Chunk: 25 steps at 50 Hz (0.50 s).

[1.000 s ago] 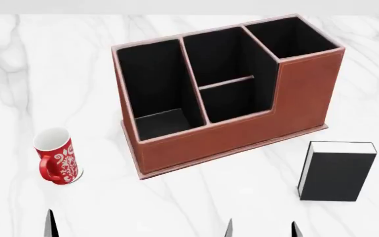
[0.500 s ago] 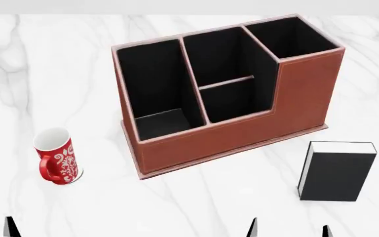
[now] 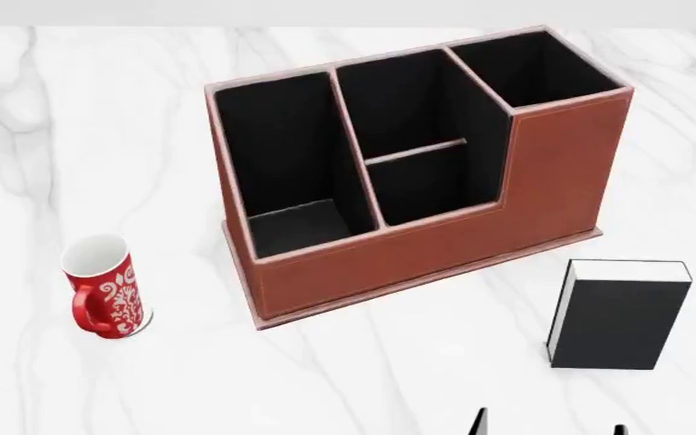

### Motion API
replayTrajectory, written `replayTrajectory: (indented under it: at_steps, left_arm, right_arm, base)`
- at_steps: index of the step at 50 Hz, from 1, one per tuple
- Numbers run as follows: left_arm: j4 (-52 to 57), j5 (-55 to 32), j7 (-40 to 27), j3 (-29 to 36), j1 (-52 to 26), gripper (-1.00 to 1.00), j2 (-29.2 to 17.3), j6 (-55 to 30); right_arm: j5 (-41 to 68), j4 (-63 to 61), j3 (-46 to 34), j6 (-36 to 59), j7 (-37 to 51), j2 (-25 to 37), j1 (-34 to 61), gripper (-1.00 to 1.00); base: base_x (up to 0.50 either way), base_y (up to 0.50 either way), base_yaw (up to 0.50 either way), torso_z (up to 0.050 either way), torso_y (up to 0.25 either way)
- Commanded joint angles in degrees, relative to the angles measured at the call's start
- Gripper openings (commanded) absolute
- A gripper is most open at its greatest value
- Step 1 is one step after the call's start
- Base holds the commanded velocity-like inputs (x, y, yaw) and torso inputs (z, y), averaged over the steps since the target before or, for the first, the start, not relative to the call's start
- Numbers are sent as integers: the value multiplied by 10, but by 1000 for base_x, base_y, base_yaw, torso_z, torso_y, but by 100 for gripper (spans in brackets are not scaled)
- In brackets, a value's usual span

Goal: Pick up the book and place it in the back compartment of the caddy.

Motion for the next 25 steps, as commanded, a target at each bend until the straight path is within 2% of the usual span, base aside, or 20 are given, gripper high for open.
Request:
replayTrajectory:
  at_steps: [1, 25]
  left_arm:
    - [4, 0, -9, 3, 3, 100, -5, 8]
    - [3, 5, -23, 13, -2, 100, -13, -6]
  right_arm:
    - [1, 2, -4, -10, 9, 4, -1, 100]
    - [8, 5, -17, -4, 22, 16, 4, 100]
  base:
    - [0, 0, 0, 0, 0]
    - [0, -15, 0, 0, 0]
